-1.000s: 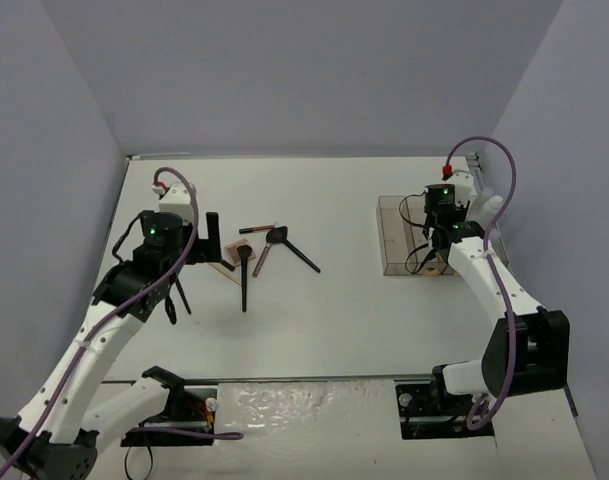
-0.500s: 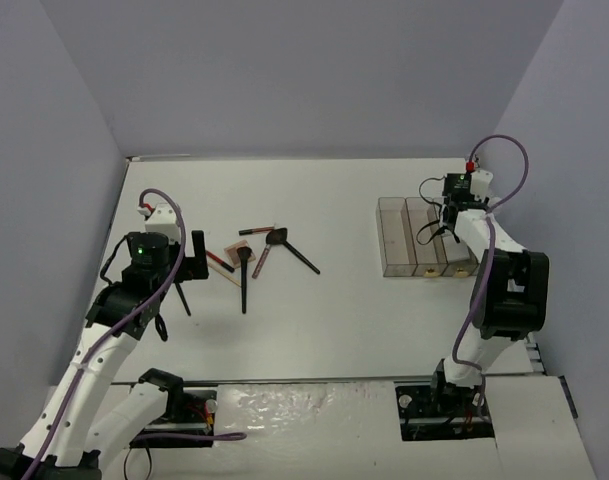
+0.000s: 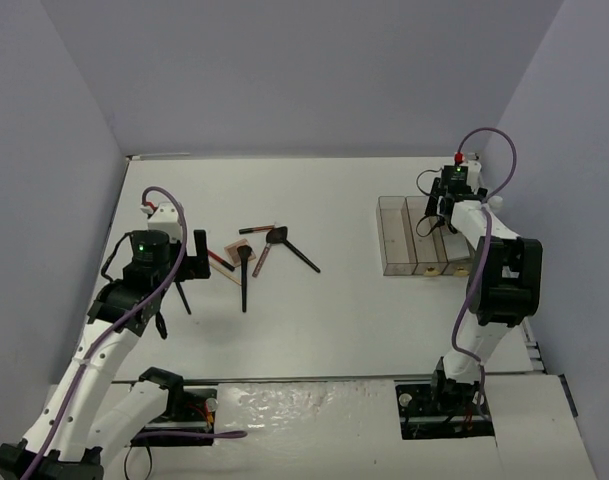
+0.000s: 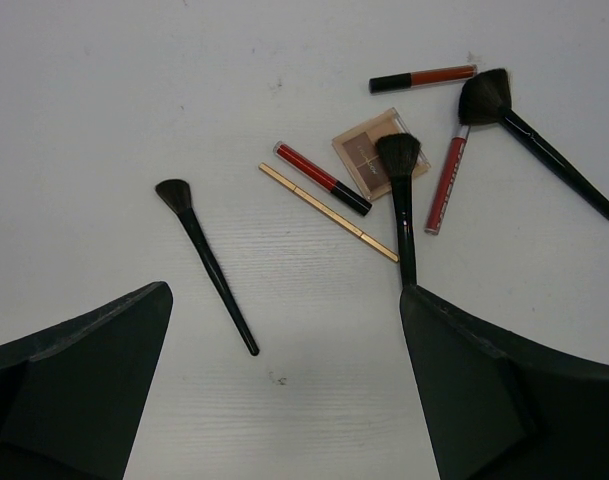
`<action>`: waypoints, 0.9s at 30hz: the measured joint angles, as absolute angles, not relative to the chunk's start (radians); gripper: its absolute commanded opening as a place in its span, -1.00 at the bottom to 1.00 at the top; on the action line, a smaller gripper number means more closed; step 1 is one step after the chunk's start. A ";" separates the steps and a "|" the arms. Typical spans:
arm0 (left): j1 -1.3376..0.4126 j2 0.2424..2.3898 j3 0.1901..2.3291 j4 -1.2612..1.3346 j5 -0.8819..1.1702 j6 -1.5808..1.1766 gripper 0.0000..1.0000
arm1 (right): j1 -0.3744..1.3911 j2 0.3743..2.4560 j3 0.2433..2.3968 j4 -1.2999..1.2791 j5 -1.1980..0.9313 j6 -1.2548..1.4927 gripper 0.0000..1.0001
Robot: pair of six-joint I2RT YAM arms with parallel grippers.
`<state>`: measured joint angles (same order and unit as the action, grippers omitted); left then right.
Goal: Organize the makeup
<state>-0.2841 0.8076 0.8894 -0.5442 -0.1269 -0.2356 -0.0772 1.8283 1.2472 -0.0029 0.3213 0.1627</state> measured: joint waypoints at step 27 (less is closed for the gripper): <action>-0.267 1.250 0.988 -0.469 0.021 -0.417 0.65 | 0.151 1.202 0.904 0.102 -0.164 0.221 0.83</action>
<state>-0.2668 1.2496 0.9883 -0.4693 0.0214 -0.4173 0.1513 1.2017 0.9041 0.1021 -0.1644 0.2209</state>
